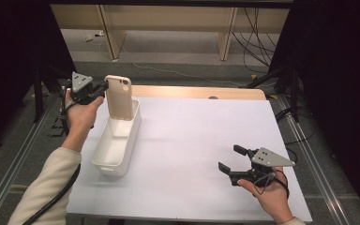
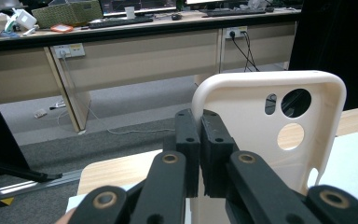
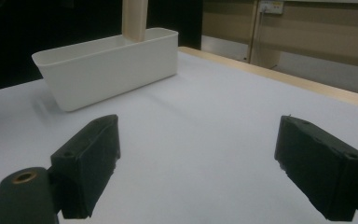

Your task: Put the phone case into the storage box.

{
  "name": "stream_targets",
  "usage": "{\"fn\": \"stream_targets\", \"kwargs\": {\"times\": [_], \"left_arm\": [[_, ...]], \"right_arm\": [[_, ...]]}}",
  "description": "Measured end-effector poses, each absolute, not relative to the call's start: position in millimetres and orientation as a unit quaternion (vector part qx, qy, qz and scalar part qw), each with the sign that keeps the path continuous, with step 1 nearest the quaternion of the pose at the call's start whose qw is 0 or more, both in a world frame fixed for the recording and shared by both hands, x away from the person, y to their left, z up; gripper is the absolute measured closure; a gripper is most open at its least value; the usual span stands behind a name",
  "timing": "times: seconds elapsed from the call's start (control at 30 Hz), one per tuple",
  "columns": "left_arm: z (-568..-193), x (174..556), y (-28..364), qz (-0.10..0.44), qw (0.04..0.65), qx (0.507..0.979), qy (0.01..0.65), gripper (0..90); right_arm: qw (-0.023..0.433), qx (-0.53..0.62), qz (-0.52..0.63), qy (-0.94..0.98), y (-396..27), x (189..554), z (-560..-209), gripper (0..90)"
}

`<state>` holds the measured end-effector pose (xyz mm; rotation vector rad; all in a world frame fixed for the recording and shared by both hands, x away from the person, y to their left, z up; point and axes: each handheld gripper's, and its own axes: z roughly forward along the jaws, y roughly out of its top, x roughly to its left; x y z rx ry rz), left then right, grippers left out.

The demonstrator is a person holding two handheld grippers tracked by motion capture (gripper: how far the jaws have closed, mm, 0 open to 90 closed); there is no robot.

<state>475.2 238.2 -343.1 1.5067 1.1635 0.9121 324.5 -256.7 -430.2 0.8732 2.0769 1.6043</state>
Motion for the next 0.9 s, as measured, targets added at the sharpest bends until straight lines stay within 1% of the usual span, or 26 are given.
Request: {"fn": "stream_targets", "kwargs": {"times": [0.03,0.27,0.37,0.4,0.47,0.53,0.6,0.63,0.67,0.77,0.9], "left_arm": [[-343.2,475.5,238.2,0.376,0.493,0.621,0.480,86.8],[-343.1,478.2,238.6,0.377,0.492,0.620,0.481,86.8],[-344.4,479.2,238.7,0.376,0.492,0.619,0.483,86.8],[-344.7,479.5,239.0,0.376,0.492,0.619,0.483,86.8],[-345.6,480.0,239.3,0.377,0.491,0.619,0.483,86.8],[-346.7,480.8,239.5,0.376,0.491,0.619,0.484,86.8],[-347.6,481.4,239.5,0.376,0.491,0.619,0.485,86.8],[-348.2,481.8,239.7,0.375,0.490,0.620,0.485,86.8],[-348.6,482.2,239.9,0.376,0.488,0.621,0.485,86.8],[-350.0,483.1,240.1,0.376,0.487,0.621,0.486,86.8],[-350.9,484.3,240.0,0.375,0.486,0.622,0.486,86.8]], "right_arm": [[0.194,0.310,0.564,0.741,-257.3,324.5,-430.1,15.3],[0.189,0.309,0.570,0.738,-256.4,324.9,-430.8,15.3],[0.199,0.306,0.563,0.741,-257.9,325.2,-430.2,15.3],[0.189,0.308,0.570,0.738,-256.5,325.0,-430.9,15.3],[0.194,0.309,0.564,0.741,-257.3,324.5,-430.1,15.3],[0.189,0.307,0.571,0.738,-256.6,325.1,-431.1,15.3],[0.206,0.302,0.565,0.740,-258.0,326.0,-430.6,15.3],[0.205,0.302,0.565,0.740,-258.0,325.9,-430.5,15.3],[0.193,0.309,0.564,0.741,-257.4,324.6,-430.3,15.3],[0.206,0.302,0.566,0.739,-257.9,326.2,-430.6,15.3],[0.206,0.302,0.565,0.740,-257.8,326.2,-430.9,15.3]]}}
